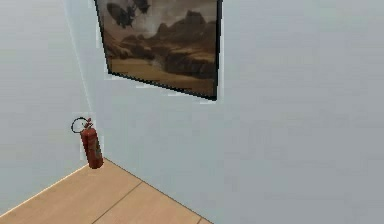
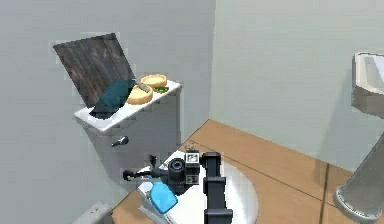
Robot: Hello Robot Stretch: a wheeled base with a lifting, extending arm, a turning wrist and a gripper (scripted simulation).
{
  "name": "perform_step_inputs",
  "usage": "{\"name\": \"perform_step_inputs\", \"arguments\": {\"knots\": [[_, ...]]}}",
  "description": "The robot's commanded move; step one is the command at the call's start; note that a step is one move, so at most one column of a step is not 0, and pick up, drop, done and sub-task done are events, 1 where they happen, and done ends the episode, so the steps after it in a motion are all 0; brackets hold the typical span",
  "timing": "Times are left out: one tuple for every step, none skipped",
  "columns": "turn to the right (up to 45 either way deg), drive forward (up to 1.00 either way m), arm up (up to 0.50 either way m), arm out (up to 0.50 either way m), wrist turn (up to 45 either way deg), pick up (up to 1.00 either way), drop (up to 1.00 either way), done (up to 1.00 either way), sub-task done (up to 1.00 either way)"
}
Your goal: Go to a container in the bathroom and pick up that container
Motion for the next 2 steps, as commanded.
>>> {"name": "perform_step_inputs", "arguments": {"knots": [[0.0, 0.0, 0.0, 0.0, 12.0, 0.0, 0.0, 0.0, 0.0], [0.0, 0.0, -0.3, 0.0, 0.0, 0.0, 0.0, 0.0, 0.0]]}}
